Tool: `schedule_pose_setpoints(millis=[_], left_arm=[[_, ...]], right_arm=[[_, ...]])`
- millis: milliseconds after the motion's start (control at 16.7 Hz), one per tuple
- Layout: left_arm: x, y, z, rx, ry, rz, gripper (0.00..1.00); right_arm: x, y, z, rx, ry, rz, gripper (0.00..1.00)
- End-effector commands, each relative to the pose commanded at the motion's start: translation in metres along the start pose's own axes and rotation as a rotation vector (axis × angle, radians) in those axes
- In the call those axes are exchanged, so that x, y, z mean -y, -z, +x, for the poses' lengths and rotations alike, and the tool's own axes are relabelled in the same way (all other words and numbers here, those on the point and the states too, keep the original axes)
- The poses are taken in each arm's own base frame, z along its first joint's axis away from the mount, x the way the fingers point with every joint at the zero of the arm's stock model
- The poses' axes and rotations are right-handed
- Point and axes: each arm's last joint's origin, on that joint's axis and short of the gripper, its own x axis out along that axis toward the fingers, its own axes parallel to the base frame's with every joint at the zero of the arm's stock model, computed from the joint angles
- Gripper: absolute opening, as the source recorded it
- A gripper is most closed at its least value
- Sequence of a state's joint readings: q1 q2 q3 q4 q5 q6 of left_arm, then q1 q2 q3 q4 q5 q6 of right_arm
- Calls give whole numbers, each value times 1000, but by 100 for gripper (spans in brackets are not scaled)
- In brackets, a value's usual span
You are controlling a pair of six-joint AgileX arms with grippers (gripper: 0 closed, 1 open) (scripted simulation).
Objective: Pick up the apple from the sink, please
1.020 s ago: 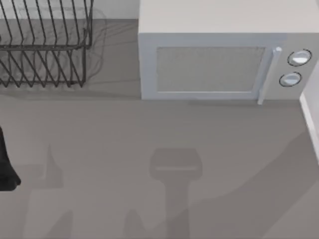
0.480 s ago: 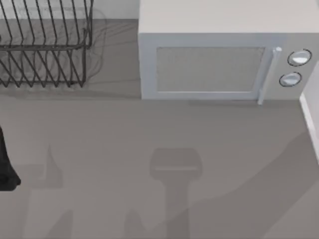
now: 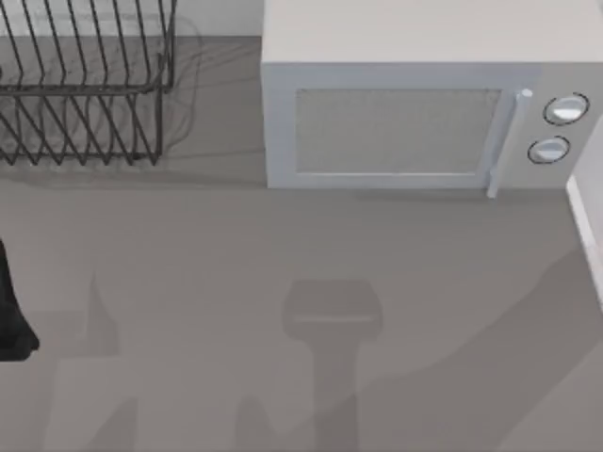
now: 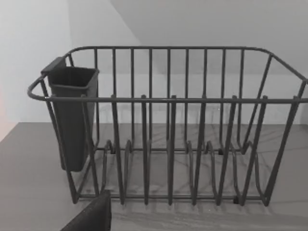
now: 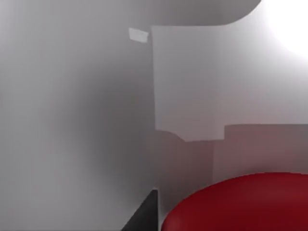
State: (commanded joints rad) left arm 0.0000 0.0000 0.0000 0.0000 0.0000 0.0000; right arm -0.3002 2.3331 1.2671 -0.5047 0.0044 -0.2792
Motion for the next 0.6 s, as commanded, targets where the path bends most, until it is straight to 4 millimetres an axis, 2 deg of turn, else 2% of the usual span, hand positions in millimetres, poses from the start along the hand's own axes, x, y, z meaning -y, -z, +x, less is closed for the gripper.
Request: schedule_pose_setpoints(millis=[180,240,420,600], left_arm=[[0,0,0,0,0,0,100],[0,0,0,0,0,0,100],[0,0,0,0,0,0,100],[0,0,0,0,0,0,100]], right_arm=[[0,0,0,0,0,0,0],[1,-7,-29,53,0,6,0],[3,-13,-38,59,2,6,0],[7,-25,-70,60,2,6,0]])
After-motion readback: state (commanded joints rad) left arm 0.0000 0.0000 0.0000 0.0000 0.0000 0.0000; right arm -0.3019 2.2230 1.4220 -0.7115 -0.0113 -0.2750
